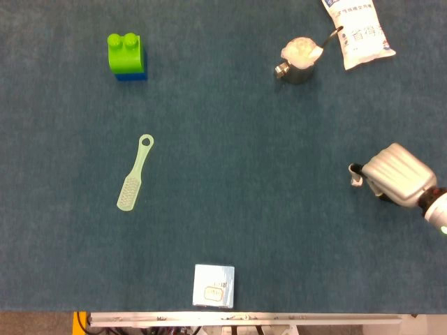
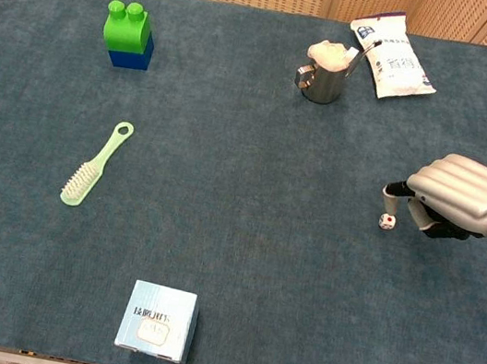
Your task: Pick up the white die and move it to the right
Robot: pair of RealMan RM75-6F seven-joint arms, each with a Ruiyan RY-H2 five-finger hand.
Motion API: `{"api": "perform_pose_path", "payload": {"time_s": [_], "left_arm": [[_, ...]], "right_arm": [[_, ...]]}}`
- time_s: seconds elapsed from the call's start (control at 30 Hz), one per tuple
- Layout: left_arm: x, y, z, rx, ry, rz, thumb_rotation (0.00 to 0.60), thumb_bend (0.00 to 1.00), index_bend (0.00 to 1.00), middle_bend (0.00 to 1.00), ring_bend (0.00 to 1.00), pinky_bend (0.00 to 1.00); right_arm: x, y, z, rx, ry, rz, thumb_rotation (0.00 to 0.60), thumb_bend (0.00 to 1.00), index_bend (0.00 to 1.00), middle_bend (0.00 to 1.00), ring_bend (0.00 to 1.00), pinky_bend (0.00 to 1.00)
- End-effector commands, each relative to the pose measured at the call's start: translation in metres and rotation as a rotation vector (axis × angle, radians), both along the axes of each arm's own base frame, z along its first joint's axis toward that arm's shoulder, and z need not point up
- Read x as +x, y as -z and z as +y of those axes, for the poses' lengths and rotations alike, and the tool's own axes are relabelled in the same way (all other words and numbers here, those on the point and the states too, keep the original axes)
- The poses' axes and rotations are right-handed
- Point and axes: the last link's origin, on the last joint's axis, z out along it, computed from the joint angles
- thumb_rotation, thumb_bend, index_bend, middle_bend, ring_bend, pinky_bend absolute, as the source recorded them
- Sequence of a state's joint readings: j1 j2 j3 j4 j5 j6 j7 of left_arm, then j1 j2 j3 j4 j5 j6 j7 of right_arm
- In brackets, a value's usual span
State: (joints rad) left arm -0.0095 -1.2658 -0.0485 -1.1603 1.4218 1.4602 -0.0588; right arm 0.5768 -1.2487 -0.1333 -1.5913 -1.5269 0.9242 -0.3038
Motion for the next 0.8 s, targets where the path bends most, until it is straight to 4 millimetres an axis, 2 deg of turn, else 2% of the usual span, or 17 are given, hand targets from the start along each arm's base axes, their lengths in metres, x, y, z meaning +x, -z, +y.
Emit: {"api": "perform_pose_path", "payload": {"time_s": [0.03, 0.17, 0.27, 0.3, 0.43, 0.5, 0.6, 0.8], "left_arm": [[0.006, 0.0, 0.001, 0.001, 0.024, 0.003, 0.6, 0.02, 0.27, 0.23, 0.22, 0.4], [0.017, 0.0, 0.002, 0.001, 0.059, 0.006, 0.6, 0.02, 0.27, 0.23, 0.22, 0.4], [0.028, 0.0, 0.004, 0.012, 0.081, 0.008, 0.6, 0.02, 0.27, 0.23, 0.22, 0.4], [0.032, 0.0, 0.005, 0.016, 0.09, 0.006, 0.6, 0.02, 0.27, 0.23, 0.22, 0.4], [0.049, 0.001, 0.008, 0.015, 0.132, 0.002, 0.6, 0.02, 0.27, 0.23, 0.22, 0.4], [0.055, 0.002, 0.01, 0.01, 0.142, 0.0, 0.6, 0.02, 0.27, 0.23, 0.22, 0.4], [0.065, 0.006, 0.013, 0.002, 0.162, -0.013, 0.6, 0.02, 0.27, 0.23, 0.22, 0.4], [0.077, 0.012, 0.021, -0.003, 0.166, -0.027, 0.6, 0.02, 0.27, 0.23, 0.22, 0.4]], "right_arm": [[-0.001, -0.019, 0.009, -0.102, -0.06, -0.069, 0.6, 1.0, 0.44, 0.92, 0.93, 1.0], [-0.006, -0.04, 0.018, -0.222, -0.095, -0.128, 0.6, 0.96, 0.44, 0.75, 0.8, 0.96], [-0.013, -0.058, 0.023, -0.339, -0.103, -0.139, 0.6, 0.76, 0.44, 0.6, 0.64, 0.84], [-0.016, -0.063, 0.025, -0.377, -0.102, -0.144, 0.6, 0.72, 0.44, 0.58, 0.62, 0.81], [-0.028, -0.085, 0.034, -0.54, -0.072, -0.184, 0.6, 0.44, 0.39, 0.41, 0.43, 0.62], [-0.033, -0.094, 0.039, -0.601, -0.054, -0.206, 0.6, 0.36, 0.38, 0.37, 0.37, 0.56], [-0.04, -0.107, 0.047, -0.695, -0.02, -0.239, 0.6, 0.31, 0.37, 0.31, 0.29, 0.49], [-0.048, -0.123, 0.06, -0.778, 0.024, -0.319, 0.6, 0.3, 0.37, 0.29, 0.26, 0.45]]}}
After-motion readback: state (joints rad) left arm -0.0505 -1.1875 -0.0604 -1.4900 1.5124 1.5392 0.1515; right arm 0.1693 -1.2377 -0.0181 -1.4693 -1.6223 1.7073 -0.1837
